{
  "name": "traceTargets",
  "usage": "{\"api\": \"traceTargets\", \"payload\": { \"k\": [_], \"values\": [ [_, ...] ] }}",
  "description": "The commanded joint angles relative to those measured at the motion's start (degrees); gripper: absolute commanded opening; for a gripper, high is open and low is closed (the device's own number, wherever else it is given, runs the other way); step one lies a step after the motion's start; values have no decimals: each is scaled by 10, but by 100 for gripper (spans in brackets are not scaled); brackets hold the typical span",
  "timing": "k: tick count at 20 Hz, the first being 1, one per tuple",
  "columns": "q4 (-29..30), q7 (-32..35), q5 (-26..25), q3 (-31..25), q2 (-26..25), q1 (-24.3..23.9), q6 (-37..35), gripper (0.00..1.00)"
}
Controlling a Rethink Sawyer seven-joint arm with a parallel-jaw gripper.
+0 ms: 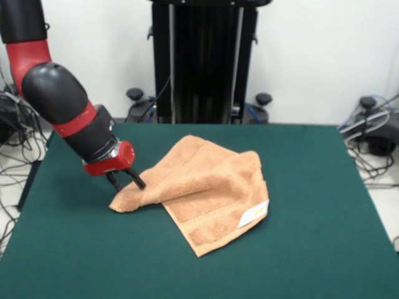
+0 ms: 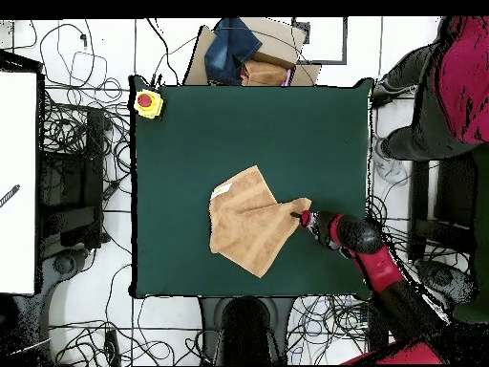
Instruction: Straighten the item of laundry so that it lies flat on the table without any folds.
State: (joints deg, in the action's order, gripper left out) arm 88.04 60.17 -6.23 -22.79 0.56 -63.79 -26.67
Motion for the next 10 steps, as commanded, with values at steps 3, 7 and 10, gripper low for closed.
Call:
{"api": "traceTargets", "payload": {
  "k": [3, 7, 10],
  "values": [
    [-40, -24, -13, -85, -144, 8, 13, 100],
    [4, -14, 18, -111, -173, -41, -14, 100],
    [10, -15, -3, -108, -177, -56, 3, 100]
  ]
}}
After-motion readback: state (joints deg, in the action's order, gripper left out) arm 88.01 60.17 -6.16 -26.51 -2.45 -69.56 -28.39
